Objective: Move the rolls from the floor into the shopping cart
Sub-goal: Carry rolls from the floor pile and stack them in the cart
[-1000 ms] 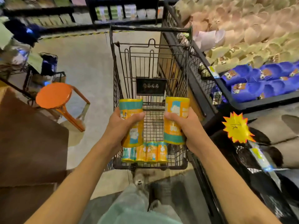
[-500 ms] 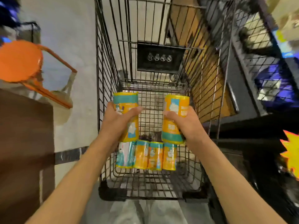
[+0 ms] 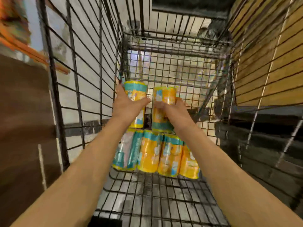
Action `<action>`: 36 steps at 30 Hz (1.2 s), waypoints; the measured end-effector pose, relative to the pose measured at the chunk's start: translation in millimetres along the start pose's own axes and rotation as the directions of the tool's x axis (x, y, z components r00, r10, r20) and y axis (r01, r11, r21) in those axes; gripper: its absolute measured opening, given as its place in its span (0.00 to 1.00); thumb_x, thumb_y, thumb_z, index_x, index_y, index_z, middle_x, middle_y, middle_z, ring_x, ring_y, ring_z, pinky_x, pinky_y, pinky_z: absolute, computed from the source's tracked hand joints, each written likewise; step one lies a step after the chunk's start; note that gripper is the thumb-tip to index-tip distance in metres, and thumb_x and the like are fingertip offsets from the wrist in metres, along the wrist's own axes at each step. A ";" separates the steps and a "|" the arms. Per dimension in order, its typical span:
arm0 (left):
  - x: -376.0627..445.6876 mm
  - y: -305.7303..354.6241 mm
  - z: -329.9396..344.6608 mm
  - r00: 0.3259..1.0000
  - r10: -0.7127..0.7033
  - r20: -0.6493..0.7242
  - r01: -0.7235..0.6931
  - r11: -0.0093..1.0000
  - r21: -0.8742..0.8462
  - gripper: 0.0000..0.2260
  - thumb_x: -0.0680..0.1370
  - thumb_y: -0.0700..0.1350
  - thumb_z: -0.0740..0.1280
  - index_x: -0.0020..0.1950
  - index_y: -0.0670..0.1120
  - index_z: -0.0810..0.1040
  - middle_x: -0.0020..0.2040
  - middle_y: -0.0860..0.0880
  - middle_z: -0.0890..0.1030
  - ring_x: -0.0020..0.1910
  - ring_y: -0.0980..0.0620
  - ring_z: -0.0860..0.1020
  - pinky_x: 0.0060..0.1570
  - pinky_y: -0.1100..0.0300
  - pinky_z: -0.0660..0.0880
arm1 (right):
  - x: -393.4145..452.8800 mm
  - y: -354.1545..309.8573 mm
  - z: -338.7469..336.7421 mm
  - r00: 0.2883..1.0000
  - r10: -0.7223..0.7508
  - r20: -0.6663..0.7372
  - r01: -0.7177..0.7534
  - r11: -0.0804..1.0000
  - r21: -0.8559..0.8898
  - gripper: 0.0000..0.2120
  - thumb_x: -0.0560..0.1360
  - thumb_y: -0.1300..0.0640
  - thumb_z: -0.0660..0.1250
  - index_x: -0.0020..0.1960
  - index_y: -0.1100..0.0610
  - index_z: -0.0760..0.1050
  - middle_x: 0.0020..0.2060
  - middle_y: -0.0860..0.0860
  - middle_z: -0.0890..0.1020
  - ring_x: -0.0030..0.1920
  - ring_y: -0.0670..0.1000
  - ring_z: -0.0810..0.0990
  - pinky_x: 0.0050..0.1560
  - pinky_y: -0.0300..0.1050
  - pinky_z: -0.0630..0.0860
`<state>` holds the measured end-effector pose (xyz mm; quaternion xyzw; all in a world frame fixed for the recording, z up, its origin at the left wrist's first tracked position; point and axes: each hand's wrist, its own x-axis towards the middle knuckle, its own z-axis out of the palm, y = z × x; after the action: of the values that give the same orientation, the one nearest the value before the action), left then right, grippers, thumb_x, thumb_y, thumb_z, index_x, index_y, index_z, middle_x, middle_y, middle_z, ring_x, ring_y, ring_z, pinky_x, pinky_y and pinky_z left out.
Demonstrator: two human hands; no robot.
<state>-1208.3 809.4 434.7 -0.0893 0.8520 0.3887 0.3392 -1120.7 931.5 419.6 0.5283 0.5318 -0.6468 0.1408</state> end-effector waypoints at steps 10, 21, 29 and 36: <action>12.0 -14.2 7.0 0.997 0.075 -0.009 -0.065 0.914 0.402 0.33 0.74 0.51 0.73 0.75 0.52 0.61 0.59 0.41 0.78 0.58 0.39 0.78 0.56 0.46 0.76 | 31.4 14.0 9.7 0.986 0.129 -0.106 -0.152 0.954 -0.259 0.44 0.71 0.42 0.77 0.77 0.58 0.59 0.71 0.57 0.71 0.73 0.60 0.70 0.72 0.55 0.69; 11.7 -3.3 -0.2 0.998 0.049 0.030 -0.057 0.817 0.574 0.29 0.78 0.44 0.69 0.76 0.47 0.60 0.62 0.37 0.74 0.62 0.35 0.73 0.51 0.50 0.69 | 31.2 23.4 4.4 0.976 0.175 -0.133 -0.193 0.971 -0.139 0.49 0.60 0.39 0.78 0.73 0.53 0.63 0.65 0.55 0.76 0.66 0.59 0.77 0.67 0.59 0.75; 4.8 30.1 -31.2 0.961 0.218 0.169 -0.267 0.581 0.769 0.23 0.78 0.40 0.66 0.72 0.44 0.66 0.61 0.37 0.75 0.61 0.34 0.74 0.49 0.49 0.70 | 25.5 24.9 27.8 0.994 0.056 -0.098 -0.067 0.991 -0.119 0.45 0.65 0.42 0.80 0.72 0.61 0.64 0.65 0.59 0.75 0.64 0.59 0.76 0.64 0.56 0.77; -12.2 42.0 -38.5 0.858 0.255 0.446 -0.491 0.152 0.858 0.29 0.78 0.42 0.67 0.76 0.48 0.61 0.65 0.42 0.73 0.65 0.39 0.73 0.53 0.44 0.75 | 19.0 23.2 35.7 1.000 -0.020 -0.018 0.014 0.965 -0.264 0.26 0.70 0.51 0.76 0.63 0.57 0.72 0.57 0.55 0.80 0.59 0.57 0.79 0.59 0.49 0.78</action>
<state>-1236.2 808.9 485.9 0.3864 0.8641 -0.1279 0.2963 -1130.2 899.7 386.8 0.5070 0.6190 -0.5660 0.1985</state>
